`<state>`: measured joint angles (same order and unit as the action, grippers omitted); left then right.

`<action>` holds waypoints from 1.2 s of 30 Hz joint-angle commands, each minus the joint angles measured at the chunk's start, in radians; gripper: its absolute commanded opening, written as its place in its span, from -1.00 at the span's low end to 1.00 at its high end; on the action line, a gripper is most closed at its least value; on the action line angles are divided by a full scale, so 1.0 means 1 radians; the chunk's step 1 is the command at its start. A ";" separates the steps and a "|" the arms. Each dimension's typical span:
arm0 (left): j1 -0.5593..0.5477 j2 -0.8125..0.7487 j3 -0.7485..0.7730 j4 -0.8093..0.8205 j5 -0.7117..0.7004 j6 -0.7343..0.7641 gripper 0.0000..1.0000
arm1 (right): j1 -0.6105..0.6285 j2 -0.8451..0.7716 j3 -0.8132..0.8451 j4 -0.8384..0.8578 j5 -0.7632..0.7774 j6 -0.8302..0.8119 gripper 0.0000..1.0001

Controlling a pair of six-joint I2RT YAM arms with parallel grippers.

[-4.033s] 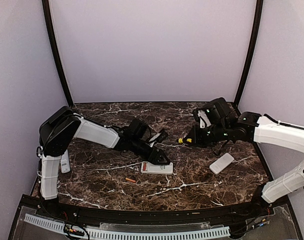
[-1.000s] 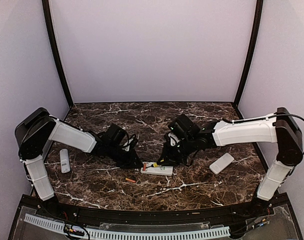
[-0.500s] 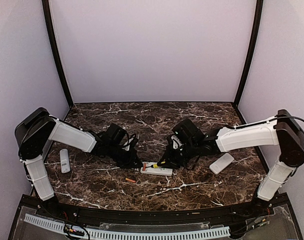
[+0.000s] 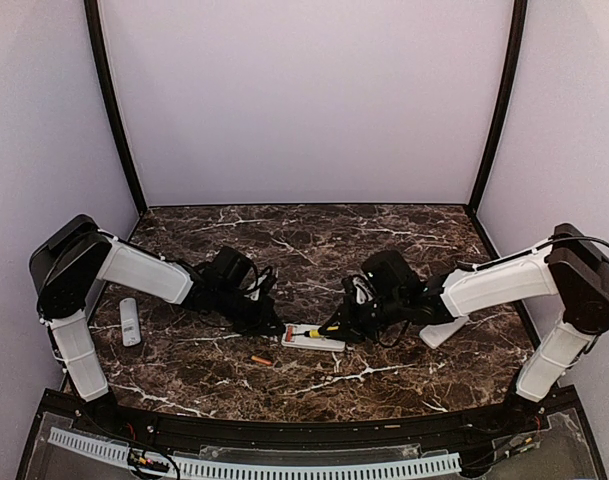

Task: Unload the batteries from the remote control
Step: Remove the battery from the remote control without the battery cover, then place the screwdriver at the center of the board.

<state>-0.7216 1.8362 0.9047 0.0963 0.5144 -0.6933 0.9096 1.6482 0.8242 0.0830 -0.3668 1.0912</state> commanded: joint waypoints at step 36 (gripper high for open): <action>0.044 -0.214 0.069 -0.185 -0.206 0.070 -0.43 | 0.003 -0.206 0.077 -0.235 0.167 -0.204 -1.00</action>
<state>-0.7177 1.7439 0.9451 -0.0048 0.3927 -0.6643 0.9081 1.5215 0.8547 -0.0132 -0.3035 0.9611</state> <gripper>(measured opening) 0.213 0.132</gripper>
